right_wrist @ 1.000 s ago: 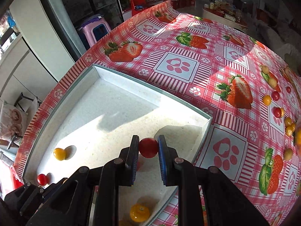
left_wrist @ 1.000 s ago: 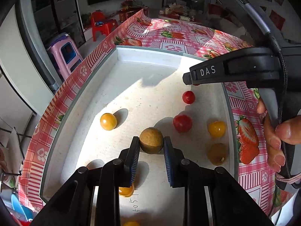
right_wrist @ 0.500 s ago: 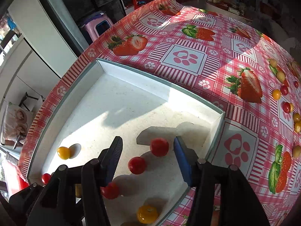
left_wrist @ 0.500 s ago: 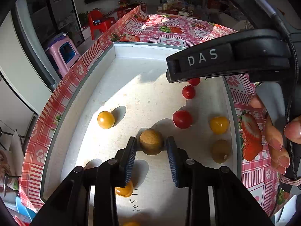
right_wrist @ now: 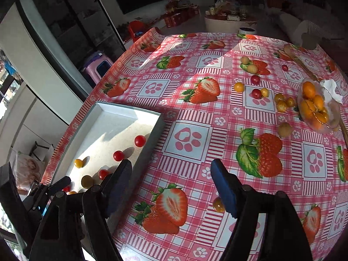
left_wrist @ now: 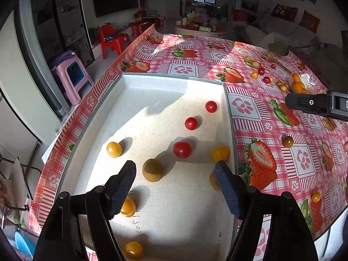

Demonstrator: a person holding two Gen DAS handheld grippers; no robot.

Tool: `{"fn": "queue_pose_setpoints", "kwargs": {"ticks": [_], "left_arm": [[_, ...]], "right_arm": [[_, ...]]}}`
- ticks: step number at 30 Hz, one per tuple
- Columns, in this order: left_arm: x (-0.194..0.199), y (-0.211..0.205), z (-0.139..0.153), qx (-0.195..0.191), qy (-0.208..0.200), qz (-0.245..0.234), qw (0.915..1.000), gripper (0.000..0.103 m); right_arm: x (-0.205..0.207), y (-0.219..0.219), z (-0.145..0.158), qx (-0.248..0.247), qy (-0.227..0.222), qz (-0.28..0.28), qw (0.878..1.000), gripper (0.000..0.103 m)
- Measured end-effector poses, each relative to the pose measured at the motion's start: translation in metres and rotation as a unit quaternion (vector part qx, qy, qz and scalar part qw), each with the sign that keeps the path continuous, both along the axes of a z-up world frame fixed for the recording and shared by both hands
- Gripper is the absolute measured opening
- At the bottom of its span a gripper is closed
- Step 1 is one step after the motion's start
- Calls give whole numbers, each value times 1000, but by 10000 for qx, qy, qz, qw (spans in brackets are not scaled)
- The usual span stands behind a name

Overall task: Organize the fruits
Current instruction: 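Grasp a brown fruit with the left tool while the right grasps a yellow tomato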

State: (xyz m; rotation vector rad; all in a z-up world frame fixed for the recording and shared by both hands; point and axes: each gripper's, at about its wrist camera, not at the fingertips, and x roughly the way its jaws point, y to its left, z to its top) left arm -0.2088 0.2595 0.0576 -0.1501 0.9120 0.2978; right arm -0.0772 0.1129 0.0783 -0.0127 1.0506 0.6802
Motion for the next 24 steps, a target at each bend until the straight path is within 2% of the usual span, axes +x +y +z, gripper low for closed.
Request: {"fn": "queue_pose_setpoints", "kwargs": {"ticks": [5,11,20,24], "left_arm": [[8,-31,14,83,-118,-317,9994,76],[16,-65,20,82,-157,-657,9977,76],[39,-106,8,-53,-26,-990,9951,76],[56,-123,-1,-102,21,-1128,9936,76]], "right_arm": [[-16,-59,-3,-63,27,-331,9994,78],[-49,-104,-16,-250,-17,-514,9984,78],[-106,-124,-51,-598,-61,-390,9974,78],[-117,-126,-59,-659,-109,-404,9969,78]]}}
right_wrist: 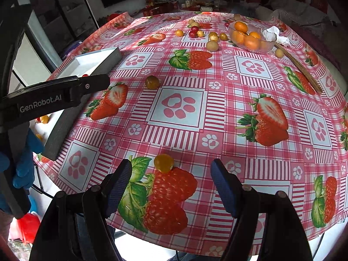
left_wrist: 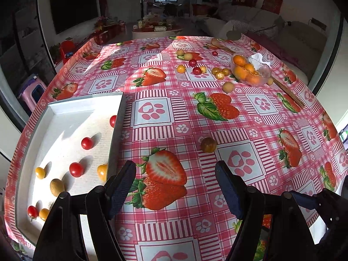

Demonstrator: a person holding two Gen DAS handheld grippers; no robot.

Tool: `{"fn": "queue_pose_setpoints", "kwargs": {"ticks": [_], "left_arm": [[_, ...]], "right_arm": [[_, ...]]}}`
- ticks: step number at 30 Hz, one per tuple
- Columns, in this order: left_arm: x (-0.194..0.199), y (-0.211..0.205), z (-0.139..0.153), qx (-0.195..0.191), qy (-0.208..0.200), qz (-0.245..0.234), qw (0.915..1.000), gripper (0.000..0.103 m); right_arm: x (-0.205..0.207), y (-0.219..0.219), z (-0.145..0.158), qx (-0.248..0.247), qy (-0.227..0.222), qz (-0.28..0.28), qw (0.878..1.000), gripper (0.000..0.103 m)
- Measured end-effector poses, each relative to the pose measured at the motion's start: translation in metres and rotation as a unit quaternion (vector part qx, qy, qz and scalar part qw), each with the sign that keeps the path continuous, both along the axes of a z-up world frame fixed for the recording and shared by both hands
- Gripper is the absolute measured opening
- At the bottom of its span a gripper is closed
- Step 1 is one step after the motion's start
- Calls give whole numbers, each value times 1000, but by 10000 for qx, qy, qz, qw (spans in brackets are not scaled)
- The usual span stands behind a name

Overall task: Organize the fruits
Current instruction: 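Grasp a brown fruit with the left tool while the right grasps a yellow tomato, then carry both fruits into the white tray and open both tools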

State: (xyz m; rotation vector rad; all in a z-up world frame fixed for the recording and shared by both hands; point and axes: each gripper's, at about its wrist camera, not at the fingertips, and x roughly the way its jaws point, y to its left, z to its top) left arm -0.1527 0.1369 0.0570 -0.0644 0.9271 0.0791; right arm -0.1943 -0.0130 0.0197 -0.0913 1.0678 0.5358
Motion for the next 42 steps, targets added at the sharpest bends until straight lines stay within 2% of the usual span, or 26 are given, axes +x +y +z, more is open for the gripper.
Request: {"fn": "queue_pose_setpoints", "kwargs": {"ticks": [8,15,16,17,19,21,22,24,25,26,29,36,42], "left_arm": [[40,-24,-27,37,268,-89,9996,76],[55,-32,-41,98,412,-129,9990,76],[56,-32,-42,80,424,-112,9990,74],[57,-31,-43,71,441,-97,9990,61],[57,-31,-44,47,432,-94,9990,57],[58,-31,-43,59,413,-122,9991,47],[58,-32,-43,36,398,-156,9991,39],[57,-33,-42,21,378,-196,9991,31],[57,-33,-42,12,366,-226,9991,23],[56,-33,-42,5,363,-240,9991,23],[50,-30,-39,-160,355,-260,9989,23],[18,-16,-18,-195,88,-271,9994,23],[-18,10,-3,-292,-96,-63,9995,23]], "right_arm": [[-6,-1,-4,-101,-169,-74,9998,75],[-5,2,-10,-180,-209,-113,9996,68],[-5,3,-11,-204,-221,-100,9995,67],[-6,5,-12,-236,-242,-90,9994,66],[-7,9,-12,-314,-327,-78,9989,65],[-8,12,-13,-420,-408,-90,9982,63],[-8,13,-13,-479,-450,-97,9978,61],[-10,16,-13,-562,-533,-78,9970,58],[-11,17,-13,-560,-547,-50,9969,53],[-11,18,-12,-547,-555,-9,9970,43],[-12,21,-11,-454,-532,97,9975,22],[-1,-1,-10,433,69,-68,9990,22],[2,-14,-6,648,232,-227,9974,22]]}}
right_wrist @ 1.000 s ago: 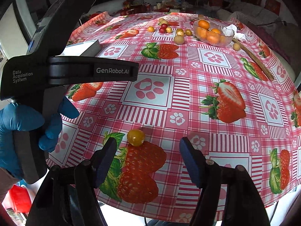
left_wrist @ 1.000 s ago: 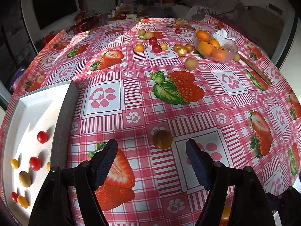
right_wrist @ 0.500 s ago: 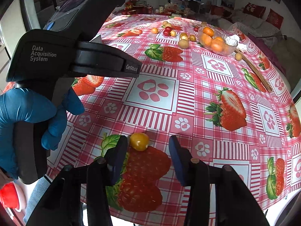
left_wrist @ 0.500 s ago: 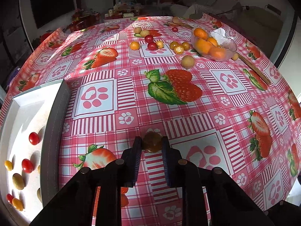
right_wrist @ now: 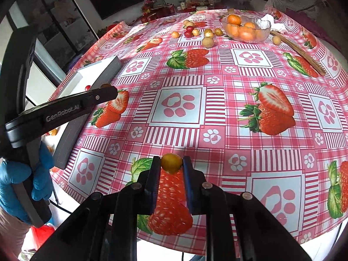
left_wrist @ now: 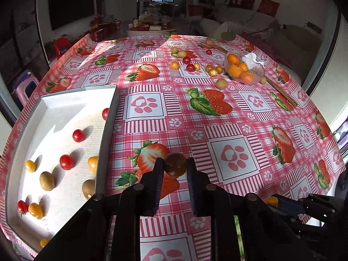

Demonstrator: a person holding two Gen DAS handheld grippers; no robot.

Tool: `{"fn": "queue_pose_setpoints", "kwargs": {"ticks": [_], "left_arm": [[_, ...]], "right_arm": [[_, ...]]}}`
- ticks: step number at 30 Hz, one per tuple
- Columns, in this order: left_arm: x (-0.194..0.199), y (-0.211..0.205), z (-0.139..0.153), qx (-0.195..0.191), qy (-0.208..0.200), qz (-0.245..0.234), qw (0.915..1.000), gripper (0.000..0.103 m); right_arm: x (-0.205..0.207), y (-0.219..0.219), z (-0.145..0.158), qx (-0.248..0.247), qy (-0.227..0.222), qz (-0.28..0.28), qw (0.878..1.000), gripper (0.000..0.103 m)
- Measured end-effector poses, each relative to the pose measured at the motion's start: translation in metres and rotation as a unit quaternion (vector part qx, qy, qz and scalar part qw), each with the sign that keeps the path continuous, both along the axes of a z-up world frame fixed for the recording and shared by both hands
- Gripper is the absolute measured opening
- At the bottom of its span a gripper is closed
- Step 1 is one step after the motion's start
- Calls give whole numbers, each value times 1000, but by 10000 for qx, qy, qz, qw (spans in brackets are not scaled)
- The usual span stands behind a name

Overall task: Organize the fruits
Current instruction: 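Carry both fruits into the white tray and open both tools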

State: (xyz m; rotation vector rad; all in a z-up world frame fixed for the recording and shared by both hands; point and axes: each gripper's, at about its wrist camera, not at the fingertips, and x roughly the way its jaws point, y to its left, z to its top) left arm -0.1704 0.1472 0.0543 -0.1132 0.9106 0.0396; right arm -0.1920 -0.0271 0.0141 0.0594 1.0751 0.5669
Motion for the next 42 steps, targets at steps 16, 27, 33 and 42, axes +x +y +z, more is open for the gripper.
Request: {"fn": "queue_pose_setpoints", "kwargs": {"ticks": [16,27,33,42], "left_arm": [[-81,94,17,76,-200,990,9949,23],[-85,159,3,196,-36,1622,9866,23],[-64,179,11,146,-65,1660,9860,23],[2,193,8,353,256,1486,9879,23]], "right_arm": [[1,43,29,234,7,485,9985,22],[19,117,59,241,-125,1108,9935,22],[38,160,70,184,-203,1380,9901,22],[86,233,62,-59,-110,1630,9866,22]]}}
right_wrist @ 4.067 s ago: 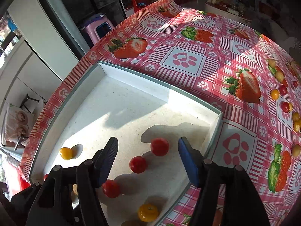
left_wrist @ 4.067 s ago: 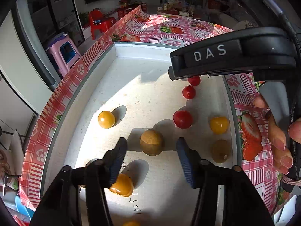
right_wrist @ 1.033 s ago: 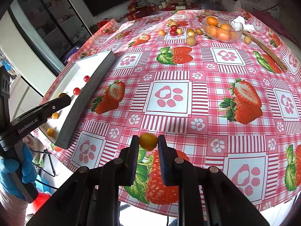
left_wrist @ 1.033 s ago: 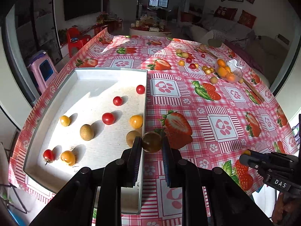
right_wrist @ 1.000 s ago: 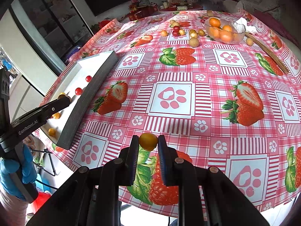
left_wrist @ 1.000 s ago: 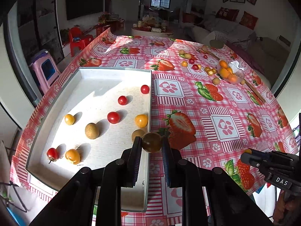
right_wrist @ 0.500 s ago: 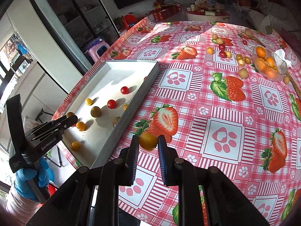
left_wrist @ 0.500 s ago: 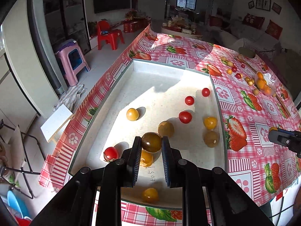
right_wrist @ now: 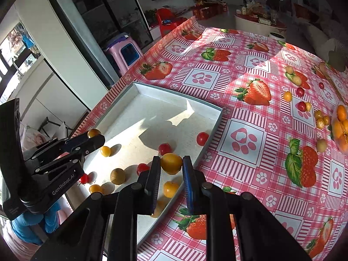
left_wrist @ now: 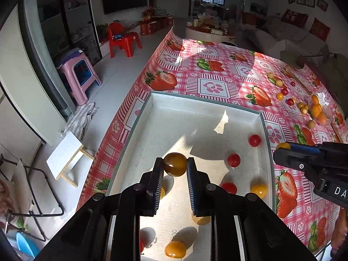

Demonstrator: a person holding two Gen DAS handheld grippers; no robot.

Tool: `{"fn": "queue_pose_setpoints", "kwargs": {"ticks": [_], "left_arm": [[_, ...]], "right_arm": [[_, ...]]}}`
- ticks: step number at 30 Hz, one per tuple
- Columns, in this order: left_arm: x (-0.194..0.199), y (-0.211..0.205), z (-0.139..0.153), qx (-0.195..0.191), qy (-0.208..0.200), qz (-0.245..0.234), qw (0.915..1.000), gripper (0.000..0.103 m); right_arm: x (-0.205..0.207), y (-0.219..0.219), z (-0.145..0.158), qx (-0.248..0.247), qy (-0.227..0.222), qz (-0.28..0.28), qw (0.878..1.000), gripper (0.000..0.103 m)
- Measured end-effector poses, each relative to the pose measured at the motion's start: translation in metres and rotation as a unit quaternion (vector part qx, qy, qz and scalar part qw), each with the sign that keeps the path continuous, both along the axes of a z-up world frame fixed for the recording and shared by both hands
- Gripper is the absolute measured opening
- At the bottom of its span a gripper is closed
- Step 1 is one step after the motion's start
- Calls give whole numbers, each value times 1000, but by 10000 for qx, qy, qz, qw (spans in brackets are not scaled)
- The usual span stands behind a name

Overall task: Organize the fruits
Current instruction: 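Carry both fruits into the white tray and open both tools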

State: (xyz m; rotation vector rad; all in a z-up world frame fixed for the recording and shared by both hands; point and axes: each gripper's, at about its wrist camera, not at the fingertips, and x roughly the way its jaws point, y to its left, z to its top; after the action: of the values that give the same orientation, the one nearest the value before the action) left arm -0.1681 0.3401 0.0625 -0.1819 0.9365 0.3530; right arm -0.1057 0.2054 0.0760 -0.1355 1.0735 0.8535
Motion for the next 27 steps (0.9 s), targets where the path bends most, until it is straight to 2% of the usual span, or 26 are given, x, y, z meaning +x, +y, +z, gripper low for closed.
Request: {"fn": "queue_pose_setpoints", "kwargs": {"ticks": [6,12,18,22,25,27], "left_arm": [[25,16,-24,-277,402,76,9988,23],[35,20,-36,-219,623,126,9977,23],[42,20,-43,-136,734,103,9972,23],[44,19,-43,-80,775,70,9969,23],[44,20,-42,-84,760,58,9971,24],[42,20,-42,-111,719,45,9973,24]], "right_arm": [[35,33,-22,-138,253,-58,9996,22],[54,57,-44,-347,366,-74,9987,22],[58,70,-61,-665,304,-2,9973,22],[57,77,-60,-821,70,67,9966,23],[59,77,-58,-786,155,87,9967,26],[59,72,-54,-636,244,56,9977,34]]}}
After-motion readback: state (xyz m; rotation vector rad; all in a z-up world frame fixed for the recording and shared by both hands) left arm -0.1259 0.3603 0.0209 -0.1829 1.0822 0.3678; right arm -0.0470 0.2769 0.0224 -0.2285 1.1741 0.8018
